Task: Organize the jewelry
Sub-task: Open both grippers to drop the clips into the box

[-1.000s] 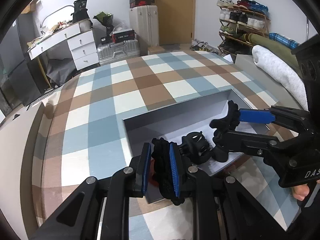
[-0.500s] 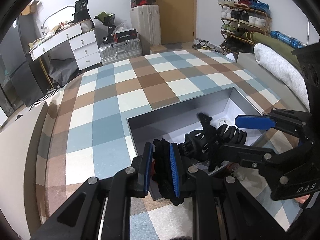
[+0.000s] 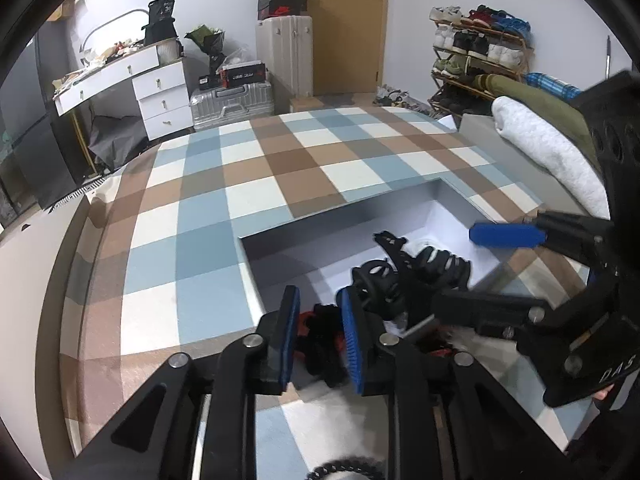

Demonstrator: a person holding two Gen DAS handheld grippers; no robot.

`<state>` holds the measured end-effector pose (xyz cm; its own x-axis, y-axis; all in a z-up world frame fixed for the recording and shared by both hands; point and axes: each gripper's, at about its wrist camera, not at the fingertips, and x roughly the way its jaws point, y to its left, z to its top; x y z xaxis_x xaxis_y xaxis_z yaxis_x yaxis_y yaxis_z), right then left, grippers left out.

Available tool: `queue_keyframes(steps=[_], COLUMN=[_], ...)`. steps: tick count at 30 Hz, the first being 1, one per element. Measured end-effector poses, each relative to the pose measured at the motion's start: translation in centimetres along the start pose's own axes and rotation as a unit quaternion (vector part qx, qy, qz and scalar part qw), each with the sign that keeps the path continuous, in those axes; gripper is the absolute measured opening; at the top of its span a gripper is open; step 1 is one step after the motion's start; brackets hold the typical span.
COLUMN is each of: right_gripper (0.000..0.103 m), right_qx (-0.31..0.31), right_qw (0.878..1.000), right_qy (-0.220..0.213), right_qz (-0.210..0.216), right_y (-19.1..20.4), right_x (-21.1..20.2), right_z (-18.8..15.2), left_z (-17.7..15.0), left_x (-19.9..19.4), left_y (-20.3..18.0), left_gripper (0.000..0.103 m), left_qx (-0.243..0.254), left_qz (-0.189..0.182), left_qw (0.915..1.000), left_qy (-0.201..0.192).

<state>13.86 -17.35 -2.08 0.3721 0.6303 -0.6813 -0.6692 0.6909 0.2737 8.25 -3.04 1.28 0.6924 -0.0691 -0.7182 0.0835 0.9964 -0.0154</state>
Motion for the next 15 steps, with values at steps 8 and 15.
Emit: queue_keyframes(steps=[8, 15], right_gripper=[0.099, 0.103], right_qx=[0.005, 0.031], right_qw=[0.999, 0.997], right_qy=[-0.046, -0.068], right_qz=[-0.017, -0.034], right_y=[-0.4, -1.6], right_x=[-3.6, -5.8], right_z=[-0.3, -1.0], left_z=[-0.8, -2.7], left_x=[-2.6, -3.8], left_y=[-0.5, 1.0], left_gripper=[0.082, 0.102], left_qx=[-0.028, -0.073], left_qz=[-0.017, -0.024], left_qw=[0.9987, 0.9958], left_qy=[-0.04, -0.05])
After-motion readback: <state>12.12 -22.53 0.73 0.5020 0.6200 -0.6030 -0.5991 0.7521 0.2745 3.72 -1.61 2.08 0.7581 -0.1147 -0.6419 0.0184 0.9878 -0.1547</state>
